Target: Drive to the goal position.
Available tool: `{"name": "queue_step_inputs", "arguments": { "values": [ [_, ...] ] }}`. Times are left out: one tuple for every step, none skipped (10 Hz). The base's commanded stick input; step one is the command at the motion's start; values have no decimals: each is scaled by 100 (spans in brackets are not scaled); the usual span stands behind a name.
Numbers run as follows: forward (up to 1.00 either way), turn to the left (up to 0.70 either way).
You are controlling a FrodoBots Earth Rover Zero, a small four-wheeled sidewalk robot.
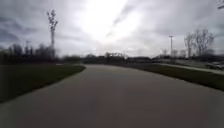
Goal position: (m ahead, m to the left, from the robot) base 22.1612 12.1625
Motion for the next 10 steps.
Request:
{"name": "queue_step_inputs", "arguments": {
  "values": [
    [100,0],
    [100,0],
    [100,0],
    [100,0],
    [100,0],
    [100,1],
    [100,2],
    [100,3],
    [100,17],
    [100,38]
  ]
}}
